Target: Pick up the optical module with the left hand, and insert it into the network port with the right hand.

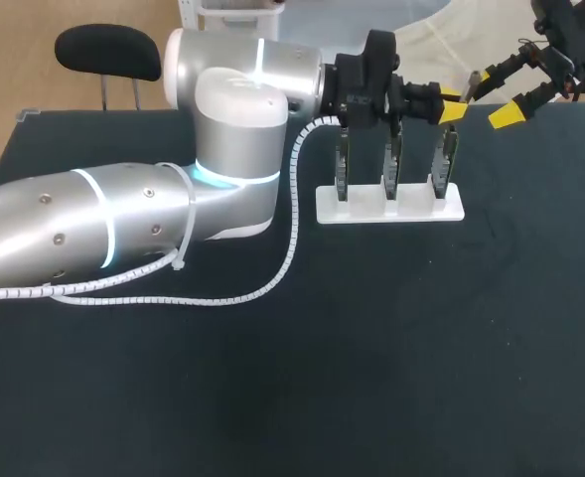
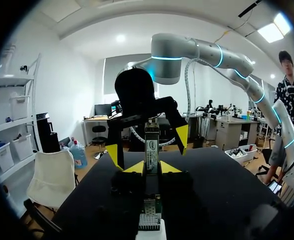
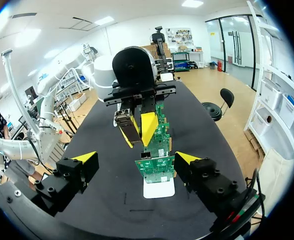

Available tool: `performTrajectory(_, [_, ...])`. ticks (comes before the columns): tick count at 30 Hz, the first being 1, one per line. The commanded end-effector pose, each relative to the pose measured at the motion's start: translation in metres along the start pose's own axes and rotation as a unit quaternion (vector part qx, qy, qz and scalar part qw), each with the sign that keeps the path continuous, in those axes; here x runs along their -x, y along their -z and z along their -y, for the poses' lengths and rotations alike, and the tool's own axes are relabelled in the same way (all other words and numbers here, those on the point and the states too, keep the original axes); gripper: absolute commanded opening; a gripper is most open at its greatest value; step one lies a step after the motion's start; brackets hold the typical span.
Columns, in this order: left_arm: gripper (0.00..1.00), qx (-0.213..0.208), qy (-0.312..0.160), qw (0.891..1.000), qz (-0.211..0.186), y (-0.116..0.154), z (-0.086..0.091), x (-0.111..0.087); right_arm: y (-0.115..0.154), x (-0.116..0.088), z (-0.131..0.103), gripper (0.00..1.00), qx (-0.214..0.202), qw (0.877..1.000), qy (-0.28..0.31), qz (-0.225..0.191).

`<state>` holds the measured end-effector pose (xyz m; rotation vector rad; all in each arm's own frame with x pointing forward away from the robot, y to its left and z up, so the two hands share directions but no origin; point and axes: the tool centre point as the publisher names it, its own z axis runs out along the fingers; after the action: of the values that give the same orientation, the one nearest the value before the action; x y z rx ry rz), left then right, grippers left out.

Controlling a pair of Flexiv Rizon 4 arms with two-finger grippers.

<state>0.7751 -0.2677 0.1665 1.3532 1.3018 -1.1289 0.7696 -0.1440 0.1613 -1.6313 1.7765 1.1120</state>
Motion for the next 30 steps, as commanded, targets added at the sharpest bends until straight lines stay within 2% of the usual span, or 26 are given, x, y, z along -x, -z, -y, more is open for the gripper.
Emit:
performTrajectory(1, [0.00, 0.002, 0.000, 1.000, -0.001, 0.000, 0.001, 0.000, 0.000, 0.000, -0.001, 1.00, -0.001, 1.000, 0.000, 0.000])
performTrajectory(6, [0.00, 0.002, 0.000, 1.000, -0.001, 0.000, 0.001, 0.000, 0.000, 0.000, -0.001, 1.00, -0.001, 1.000, 0.000, 0.000])
performTrajectory(12, [0.00, 0.002, 0.000, 1.000, -0.001, 0.000, 0.001, 0.000, 0.013, 0.000, 0.002, 1.00, -0.026, 1.000, 0.012, 0.004])
performTrajectory(17, [0.00, 0.002, 0.000, 1.000, -0.001, 0.000, 0.001, 0.000, 0.023, 0.004, 0.005, 1.00, -0.030, 0.999, 0.022, 0.013])
performTrajectory(23, [0.00, 0.002, 0.000, 1.000, -0.001, 0.000, 0.001, 0.000, 0.026, 0.016, 0.003, 1.00, -0.040, 0.998, 0.038, 0.021])
performTrajectory(28, [0.00, 0.002, 0.000, 1.000, -0.001, 0.000, 0.001, 0.000, 0.027, 0.031, -0.002, 1.00, -0.033, 0.997, 0.048, 0.053])
performTrajectory(30, [0.00, 0.002, 0.000, 1.000, -0.001, 0.000, 0.001, 0.000, 0.027, 0.035, -0.004, 1.00, -0.033, 0.997, 0.054, 0.052])
